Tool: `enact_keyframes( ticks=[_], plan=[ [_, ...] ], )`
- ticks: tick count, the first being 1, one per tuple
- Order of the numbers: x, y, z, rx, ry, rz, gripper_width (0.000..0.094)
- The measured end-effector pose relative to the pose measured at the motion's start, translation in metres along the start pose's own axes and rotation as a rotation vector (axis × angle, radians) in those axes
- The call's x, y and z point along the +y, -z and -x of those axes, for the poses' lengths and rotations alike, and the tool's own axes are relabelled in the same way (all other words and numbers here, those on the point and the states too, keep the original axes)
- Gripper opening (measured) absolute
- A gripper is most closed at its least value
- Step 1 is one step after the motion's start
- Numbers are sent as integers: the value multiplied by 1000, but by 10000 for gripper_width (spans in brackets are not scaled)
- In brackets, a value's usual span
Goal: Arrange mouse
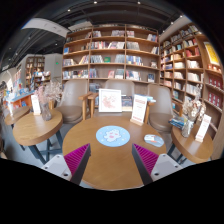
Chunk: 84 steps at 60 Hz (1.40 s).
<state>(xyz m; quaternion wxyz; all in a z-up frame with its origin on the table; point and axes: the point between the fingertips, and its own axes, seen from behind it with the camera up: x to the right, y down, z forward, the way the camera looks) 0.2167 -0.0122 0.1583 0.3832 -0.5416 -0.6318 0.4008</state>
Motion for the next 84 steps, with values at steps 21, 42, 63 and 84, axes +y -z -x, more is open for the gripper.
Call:
enact_keyframes(
  ticks=[21, 42, 63, 84],
  plan=[
    [19, -25, -88, 114, -12, 28, 855],
    [45, -57, -206, 258, -19, 50, 855],
    [58, -123, -250, 244, -32, 62, 855],
    [88, -196, -264, 219, -37, 144, 853]
  ],
)
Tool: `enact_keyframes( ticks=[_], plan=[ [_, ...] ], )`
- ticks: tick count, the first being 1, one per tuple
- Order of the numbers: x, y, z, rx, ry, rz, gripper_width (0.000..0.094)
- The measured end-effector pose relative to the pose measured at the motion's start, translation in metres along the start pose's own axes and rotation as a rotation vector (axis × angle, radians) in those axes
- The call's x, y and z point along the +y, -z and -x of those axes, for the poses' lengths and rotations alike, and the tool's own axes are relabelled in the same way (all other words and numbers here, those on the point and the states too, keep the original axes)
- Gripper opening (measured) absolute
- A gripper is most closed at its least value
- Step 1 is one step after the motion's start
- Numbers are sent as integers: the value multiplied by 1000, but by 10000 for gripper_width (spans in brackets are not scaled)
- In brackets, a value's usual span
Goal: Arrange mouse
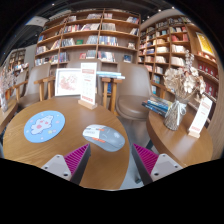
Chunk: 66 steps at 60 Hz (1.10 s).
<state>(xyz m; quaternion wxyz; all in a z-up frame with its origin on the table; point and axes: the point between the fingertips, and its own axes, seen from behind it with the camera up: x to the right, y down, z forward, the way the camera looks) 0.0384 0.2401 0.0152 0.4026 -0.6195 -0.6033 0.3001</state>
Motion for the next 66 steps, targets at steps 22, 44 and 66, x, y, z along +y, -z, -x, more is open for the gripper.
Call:
enact_keyframes(
  ticks=[22, 44, 66],
  plan=[
    [-1, -52, -5, -13, -28, 86, 850],
    [-23, -95, -7, -21, -15, 107, 852],
    [-44, -132, -8, -11, -24, 111, 850]
  ],
)
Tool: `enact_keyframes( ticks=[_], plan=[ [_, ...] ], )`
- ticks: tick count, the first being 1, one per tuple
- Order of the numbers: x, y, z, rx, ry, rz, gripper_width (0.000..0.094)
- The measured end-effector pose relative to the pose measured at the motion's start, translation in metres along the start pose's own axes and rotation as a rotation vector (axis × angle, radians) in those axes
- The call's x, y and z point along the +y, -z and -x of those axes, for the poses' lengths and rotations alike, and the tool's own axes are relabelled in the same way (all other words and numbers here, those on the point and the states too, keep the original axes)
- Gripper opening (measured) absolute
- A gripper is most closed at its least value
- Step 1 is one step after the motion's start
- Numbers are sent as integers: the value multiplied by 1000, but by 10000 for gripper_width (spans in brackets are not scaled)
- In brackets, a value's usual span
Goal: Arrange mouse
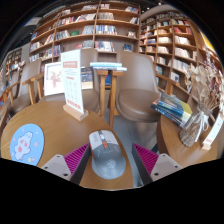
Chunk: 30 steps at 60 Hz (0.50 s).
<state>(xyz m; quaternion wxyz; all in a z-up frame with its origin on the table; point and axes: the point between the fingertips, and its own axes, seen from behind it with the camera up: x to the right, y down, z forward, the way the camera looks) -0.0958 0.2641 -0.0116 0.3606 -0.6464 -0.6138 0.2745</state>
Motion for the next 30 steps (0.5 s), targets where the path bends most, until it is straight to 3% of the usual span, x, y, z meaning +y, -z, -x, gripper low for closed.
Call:
enact_keyframes(
  ticks=[19, 26, 28, 30],
  plan=[
    [-7, -16, 5, -13, -73, 15, 819],
    [-8, -18, 8, -17, -76, 11, 681],
    [-9, -19, 6, -2, -66, 10, 517],
    [-8, -19, 2, 17, -59, 14, 484]
  ],
)
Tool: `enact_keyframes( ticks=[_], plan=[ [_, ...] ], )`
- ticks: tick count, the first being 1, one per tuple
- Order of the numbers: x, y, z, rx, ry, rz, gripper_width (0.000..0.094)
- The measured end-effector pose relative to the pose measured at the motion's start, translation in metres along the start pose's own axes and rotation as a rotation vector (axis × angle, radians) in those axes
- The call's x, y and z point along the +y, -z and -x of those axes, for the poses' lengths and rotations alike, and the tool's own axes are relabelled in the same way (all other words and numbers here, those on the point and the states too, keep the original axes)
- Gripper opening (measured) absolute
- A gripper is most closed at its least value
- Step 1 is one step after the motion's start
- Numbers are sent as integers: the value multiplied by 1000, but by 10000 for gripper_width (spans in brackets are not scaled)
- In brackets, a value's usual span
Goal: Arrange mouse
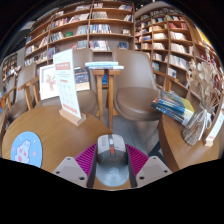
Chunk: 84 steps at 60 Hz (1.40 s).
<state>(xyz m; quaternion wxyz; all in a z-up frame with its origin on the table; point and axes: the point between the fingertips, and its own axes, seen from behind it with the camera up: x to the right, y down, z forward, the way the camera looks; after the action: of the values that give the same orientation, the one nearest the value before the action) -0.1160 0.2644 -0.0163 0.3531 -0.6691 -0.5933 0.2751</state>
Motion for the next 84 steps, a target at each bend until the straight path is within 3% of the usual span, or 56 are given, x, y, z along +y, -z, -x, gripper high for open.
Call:
enact_keyframes(
  ticks=[7, 16, 31, 45, 61, 69, 73, 76, 84],
  plan=[
    [0, 8, -3, 21, -33, 19, 433],
    [-32, 53, 18, -3, -48, -46, 430],
    [-72, 124, 135, -126, -42, -96, 428],
    [-22, 118, 249, -174, 20, -31, 428],
    [41, 84, 275, -135, 34, 47, 432],
    [37, 83, 276, -128, 60, -1, 570],
    [31, 88, 274, -116, 62, -28, 866],
    [26, 96, 273, -116, 56, -44, 811],
    [17, 146, 262, -120, 38, -57, 849]
  ],
)
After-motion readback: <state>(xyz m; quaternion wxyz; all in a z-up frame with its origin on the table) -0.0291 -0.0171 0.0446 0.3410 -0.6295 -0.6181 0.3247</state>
